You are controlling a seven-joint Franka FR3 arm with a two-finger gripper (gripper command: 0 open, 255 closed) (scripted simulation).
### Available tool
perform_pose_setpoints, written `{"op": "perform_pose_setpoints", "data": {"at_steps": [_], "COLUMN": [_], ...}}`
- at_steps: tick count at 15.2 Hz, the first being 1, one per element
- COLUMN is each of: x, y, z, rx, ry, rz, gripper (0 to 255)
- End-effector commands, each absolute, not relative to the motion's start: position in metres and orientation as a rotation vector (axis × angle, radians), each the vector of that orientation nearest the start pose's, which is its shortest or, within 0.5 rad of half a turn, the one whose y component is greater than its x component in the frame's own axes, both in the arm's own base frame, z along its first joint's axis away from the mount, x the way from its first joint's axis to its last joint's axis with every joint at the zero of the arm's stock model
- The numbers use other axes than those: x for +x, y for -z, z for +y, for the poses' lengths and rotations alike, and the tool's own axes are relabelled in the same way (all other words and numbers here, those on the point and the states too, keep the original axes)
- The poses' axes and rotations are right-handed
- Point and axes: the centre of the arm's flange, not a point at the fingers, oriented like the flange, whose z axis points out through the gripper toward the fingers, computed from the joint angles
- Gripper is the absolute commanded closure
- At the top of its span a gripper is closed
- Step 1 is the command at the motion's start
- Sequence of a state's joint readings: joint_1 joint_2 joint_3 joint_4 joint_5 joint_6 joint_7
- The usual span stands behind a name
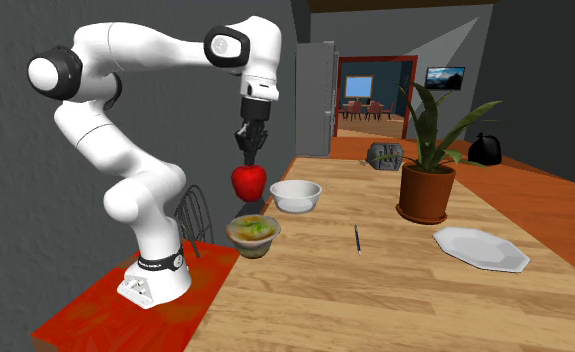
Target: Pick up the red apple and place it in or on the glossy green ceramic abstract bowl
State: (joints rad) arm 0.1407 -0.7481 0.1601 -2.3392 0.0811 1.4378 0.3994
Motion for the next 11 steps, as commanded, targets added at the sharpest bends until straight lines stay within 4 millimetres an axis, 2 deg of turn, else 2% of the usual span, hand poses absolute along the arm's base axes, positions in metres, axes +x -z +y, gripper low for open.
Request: {"op": "perform_pose_setpoints", "data": {"at_steps": [1, 11], "x": [0.285, 0.285], "y": [-0.561, -0.508], "z": [0.112, 0.112], "rx": [-3.202, -3.202], "ry": [-0.228, -0.228], "rz": [0.233, 0.233], "gripper": [255, 255]}}
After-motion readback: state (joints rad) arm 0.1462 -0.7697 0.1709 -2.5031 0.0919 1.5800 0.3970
